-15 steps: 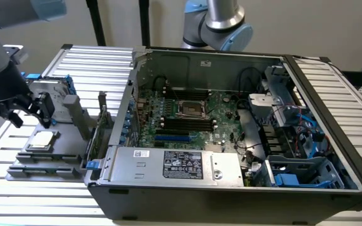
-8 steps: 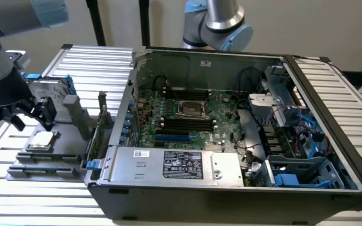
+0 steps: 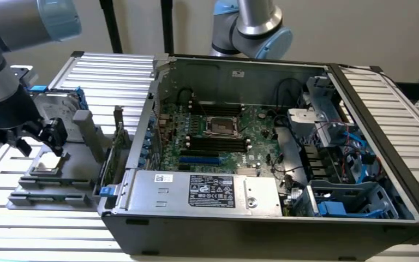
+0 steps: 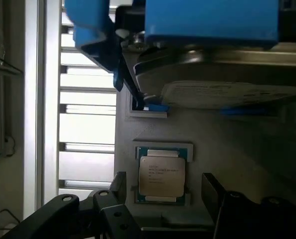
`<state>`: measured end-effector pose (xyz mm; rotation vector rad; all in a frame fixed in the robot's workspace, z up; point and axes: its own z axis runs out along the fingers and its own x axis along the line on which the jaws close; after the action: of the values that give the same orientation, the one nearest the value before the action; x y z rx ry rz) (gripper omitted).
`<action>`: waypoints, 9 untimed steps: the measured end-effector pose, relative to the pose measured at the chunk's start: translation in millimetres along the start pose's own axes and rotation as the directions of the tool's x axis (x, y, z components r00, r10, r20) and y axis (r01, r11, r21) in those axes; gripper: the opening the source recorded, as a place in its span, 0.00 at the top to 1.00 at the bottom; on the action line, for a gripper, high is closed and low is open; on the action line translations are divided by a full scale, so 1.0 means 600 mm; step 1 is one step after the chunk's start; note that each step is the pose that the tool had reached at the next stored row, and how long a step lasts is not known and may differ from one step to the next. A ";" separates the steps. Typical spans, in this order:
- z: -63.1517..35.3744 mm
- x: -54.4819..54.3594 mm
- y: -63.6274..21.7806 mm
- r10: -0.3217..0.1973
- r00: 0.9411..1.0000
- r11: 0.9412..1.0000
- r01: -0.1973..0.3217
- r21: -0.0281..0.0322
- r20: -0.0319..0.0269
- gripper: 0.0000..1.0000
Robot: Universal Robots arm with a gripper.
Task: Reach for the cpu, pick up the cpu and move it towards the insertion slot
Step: 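Pick up the cpu and move it towards the insertion slot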
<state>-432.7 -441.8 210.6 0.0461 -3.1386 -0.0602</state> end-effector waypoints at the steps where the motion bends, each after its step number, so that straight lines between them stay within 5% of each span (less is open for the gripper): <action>1: 0.003 0.000 0.000 0.000 1.000 1.000 0.000 0.000 0.000 0.29; 9: 0.027 0.000 -0.001 0.000 1.000 1.000 0.000 0.000 0.000 0.29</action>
<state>-432.8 -441.8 194.3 0.0461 -3.1387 -0.0600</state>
